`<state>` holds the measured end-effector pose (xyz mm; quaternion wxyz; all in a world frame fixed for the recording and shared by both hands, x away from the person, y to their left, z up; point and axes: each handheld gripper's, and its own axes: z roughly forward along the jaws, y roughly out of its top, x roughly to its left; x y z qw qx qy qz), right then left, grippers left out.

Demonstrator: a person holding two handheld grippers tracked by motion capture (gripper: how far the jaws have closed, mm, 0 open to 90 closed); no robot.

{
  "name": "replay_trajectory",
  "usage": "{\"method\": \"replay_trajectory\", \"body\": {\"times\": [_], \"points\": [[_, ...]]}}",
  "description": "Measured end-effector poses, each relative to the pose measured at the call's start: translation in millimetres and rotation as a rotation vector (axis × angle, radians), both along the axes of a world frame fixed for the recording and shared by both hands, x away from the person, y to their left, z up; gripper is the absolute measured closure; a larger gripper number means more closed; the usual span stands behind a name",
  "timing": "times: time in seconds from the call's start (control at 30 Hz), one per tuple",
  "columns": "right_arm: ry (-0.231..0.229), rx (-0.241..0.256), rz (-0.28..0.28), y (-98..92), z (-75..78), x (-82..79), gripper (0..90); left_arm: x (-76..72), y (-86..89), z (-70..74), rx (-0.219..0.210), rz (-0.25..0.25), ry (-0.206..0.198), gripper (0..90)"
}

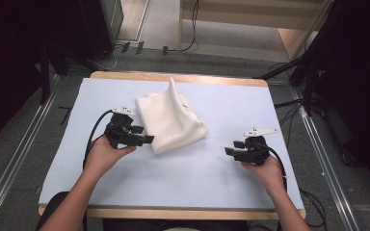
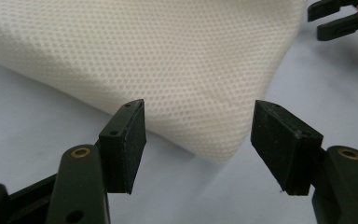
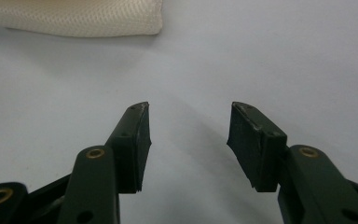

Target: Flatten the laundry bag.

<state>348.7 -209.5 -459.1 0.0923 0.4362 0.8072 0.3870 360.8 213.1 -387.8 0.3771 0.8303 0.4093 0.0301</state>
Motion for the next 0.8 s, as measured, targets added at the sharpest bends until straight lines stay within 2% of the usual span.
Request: {"method": "replay_trajectory", "body": {"times": [0.17,0.33,0.53,0.6,0.8], "points": [[-0.002,-0.002,0.008,1.7,-0.1,1.3,49.9,0.6,-15.5,4.9,-0.004,-0.024,-0.006,36.6],[0.0,-0.006,0.01,1.7,-0.3,1.4,49.9,0.4,-27.4,5.2,0.014,-0.05,-0.014,36.3],[-0.004,-0.018,0.017,2.5,-0.8,0.9,48.7,3.9,-45.0,9.8,-0.004,-0.075,-0.022,35.7],[-0.005,-0.02,0.017,2.4,-0.8,0.6,48.7,5.7,-50.9,10.1,-0.008,-0.078,-0.031,33.9],[-0.001,-0.026,0.019,0.1,-2.5,1.2,48.6,10.0,-64.4,9.4,-0.027,-0.083,-0.021,26.7]]}}
